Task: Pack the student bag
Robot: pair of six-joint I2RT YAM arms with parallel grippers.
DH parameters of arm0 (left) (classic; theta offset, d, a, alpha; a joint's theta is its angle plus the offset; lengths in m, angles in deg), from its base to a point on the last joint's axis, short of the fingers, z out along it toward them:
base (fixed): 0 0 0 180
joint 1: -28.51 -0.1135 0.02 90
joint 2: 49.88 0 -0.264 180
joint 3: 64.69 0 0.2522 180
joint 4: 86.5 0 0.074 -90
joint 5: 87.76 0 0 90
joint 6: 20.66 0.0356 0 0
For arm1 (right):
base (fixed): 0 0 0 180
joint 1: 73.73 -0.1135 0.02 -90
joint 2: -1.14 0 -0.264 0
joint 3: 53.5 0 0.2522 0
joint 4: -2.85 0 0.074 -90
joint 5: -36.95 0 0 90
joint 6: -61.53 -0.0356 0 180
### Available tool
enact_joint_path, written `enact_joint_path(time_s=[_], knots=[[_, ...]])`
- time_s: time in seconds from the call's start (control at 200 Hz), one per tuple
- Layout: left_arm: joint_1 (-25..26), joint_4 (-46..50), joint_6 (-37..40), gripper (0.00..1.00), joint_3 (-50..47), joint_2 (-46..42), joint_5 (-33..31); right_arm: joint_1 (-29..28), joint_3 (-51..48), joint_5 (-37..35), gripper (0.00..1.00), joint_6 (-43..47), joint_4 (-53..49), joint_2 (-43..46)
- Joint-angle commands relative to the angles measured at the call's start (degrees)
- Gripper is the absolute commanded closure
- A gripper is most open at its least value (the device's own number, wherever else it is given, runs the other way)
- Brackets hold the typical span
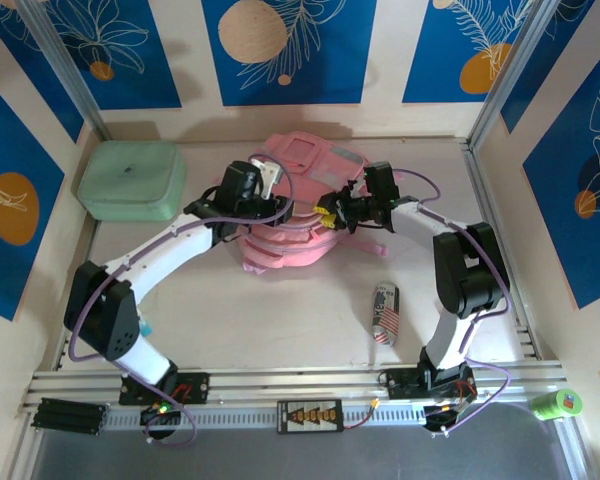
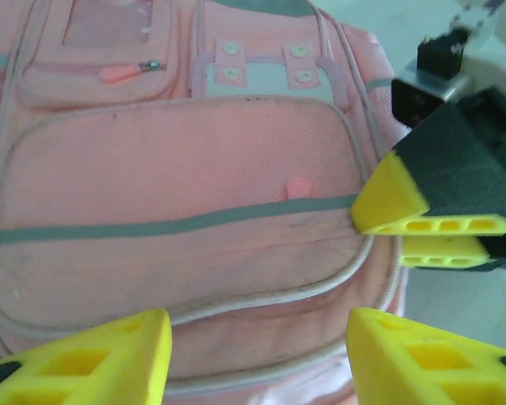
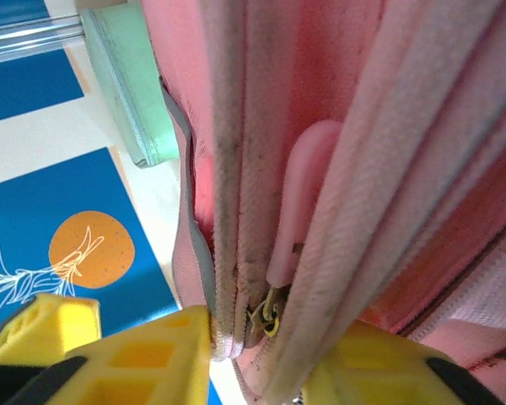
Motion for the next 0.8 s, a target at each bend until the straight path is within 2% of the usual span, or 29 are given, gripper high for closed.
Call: enact_joint_path(time_s=[0.0, 0.165, 0.41, 0.645, 0.795], knots=[[2.6, 5.6, -15.1, 0.47, 0.3, 0.1, -0.6, -0.9, 2.5, 1.2, 0.74, 1.4, -1.0, -0.4], [7.8, 2.4, -22.2, 0.48, -2.5, 0.7, -3.1, -1.5, 2.4, 1.3, 0.75, 1.6, 0.4, -0.4], [13.4, 6.6, -22.7, 0.49, 2.8, 7.0, -11.7, -1.9, 2.5, 1.2, 0.75, 2.0, 0.6, -0.1], [14.6, 7.8, -24.0, 0.55, 6.2, 11.1, -16.1, -2.1, 2.5, 1.5, 0.75, 2.1, 1.0, 0.0], [15.7, 9.0, -25.1, 0.54, 7.8, 12.8, -20.3, -2.3, 2.6, 1.6, 0.75, 2.4, 1.1, -0.1]])
